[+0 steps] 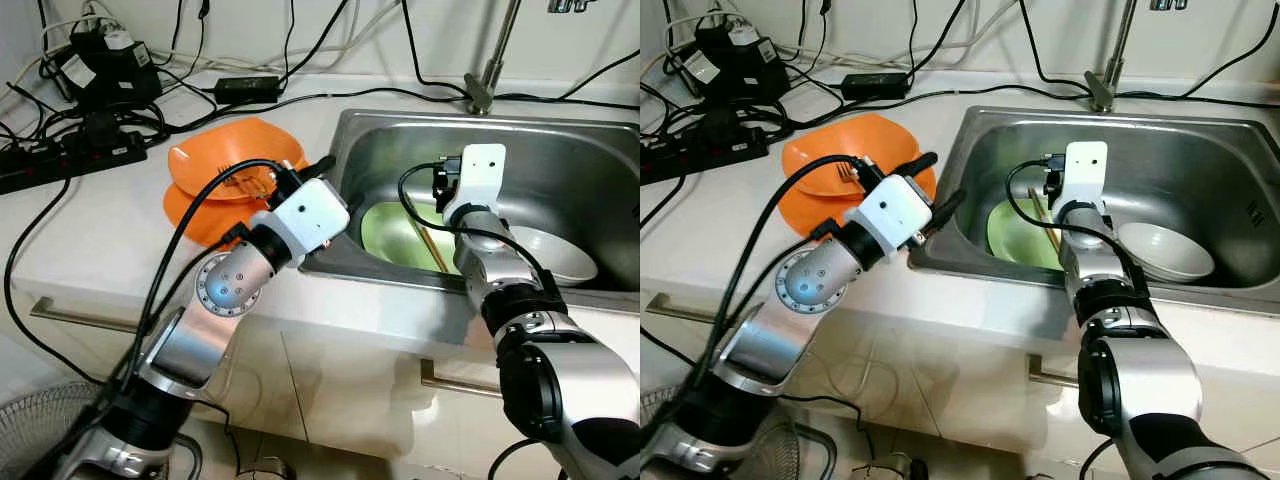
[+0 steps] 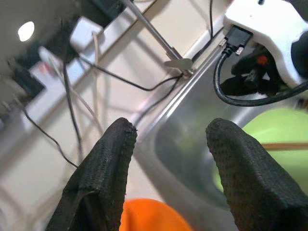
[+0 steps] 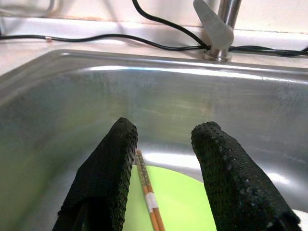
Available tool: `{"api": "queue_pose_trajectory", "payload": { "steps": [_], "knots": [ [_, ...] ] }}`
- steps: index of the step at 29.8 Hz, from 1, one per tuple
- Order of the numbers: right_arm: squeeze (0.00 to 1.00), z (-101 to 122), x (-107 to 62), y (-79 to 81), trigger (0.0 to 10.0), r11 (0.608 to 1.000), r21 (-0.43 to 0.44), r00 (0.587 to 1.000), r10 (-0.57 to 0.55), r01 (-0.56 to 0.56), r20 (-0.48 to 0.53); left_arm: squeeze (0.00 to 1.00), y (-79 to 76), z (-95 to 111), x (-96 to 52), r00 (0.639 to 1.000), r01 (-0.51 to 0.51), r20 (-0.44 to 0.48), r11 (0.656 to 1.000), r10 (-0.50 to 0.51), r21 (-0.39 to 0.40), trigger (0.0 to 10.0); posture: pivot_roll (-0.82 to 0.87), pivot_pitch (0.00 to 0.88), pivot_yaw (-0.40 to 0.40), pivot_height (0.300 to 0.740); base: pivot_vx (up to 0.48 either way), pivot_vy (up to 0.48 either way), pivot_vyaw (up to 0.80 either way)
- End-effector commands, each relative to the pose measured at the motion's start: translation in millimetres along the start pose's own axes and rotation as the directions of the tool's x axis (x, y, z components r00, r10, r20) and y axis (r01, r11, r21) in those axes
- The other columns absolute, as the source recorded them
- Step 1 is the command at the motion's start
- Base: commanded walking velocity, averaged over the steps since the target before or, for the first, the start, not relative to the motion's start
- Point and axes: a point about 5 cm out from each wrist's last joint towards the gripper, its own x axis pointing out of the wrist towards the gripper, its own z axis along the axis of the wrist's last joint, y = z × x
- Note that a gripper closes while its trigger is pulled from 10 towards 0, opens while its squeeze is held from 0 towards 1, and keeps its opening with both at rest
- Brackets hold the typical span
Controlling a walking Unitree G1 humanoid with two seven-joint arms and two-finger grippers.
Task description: Kitchen organization
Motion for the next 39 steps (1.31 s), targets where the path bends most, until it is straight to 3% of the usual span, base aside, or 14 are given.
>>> {"api": "queue_pose_trajectory", "payload": {
  "steps": [1,6,9,10,16,39],
  "knots": [
    [0.0,-7.1,-3.4,3.6,10.0,1.0,0.014,1.0,0.004,-0.004,-0.005,0.0,5.8,-4.5,-5.4,0.998,0.019,-0.06,0.989,-0.01,0.149,10.0,0.21,0.049,0.082,0.74,0.0,0.0,0.0],
    [0.0,-9.5,-4.4,3.6,10.0,1.0,0.016,1.0,0.002,-0.002,-0.007,0.0,7.8,-9.7,-9.5,0.995,0.028,-0.096,0.977,-0.008,0.212,10.0,0.21,0.049,0.082,0.74,0.0,0.0,0.0],
    [0.0,-9.5,-4.2,3.7,10.0,1.0,0.015,1.0,0.003,-0.002,-0.011,0.0,7.3,-20.1,-17.3,0.984,0.059,-0.176,0.967,-0.014,0.248,10.0,0.23,0.06,0.077,0.74,0.0,0.0,0.0],
    [0.0,-9.6,-4.0,4.0,10.0,1.0,0.015,1.0,0.003,-0.003,-0.015,0.0,7.8,-30.3,-24.0,0.966,0.083,-0.258,0.955,-0.007,0.283,10.0,0.23,0.064,0.075,0.74,0.0,0.0,0.0],
    [0.0,-9.0,-3.8,5.8,10.0,1.0,0.016,1.0,0.01,-0.009,-0.016,0.0,10.8,-39.4,-26.7,0.935,0.093,-0.353,0.942,0.028,0.322,10.0,0.23,0.068,0.074,0.74,0.0,0.0,0.0],
    [0.0,-7.9,-3.7,4.8,10.0,1.0,0.017,1.0,0.004,-0.004,-0.009,0.0,9.5,-36.1,-15.1,0.94,0.065,-0.336,0.931,0.064,0.358,10.0,0.2,0.031,0.085,0.74,0.0,0.0,0.0]
  ]
}}
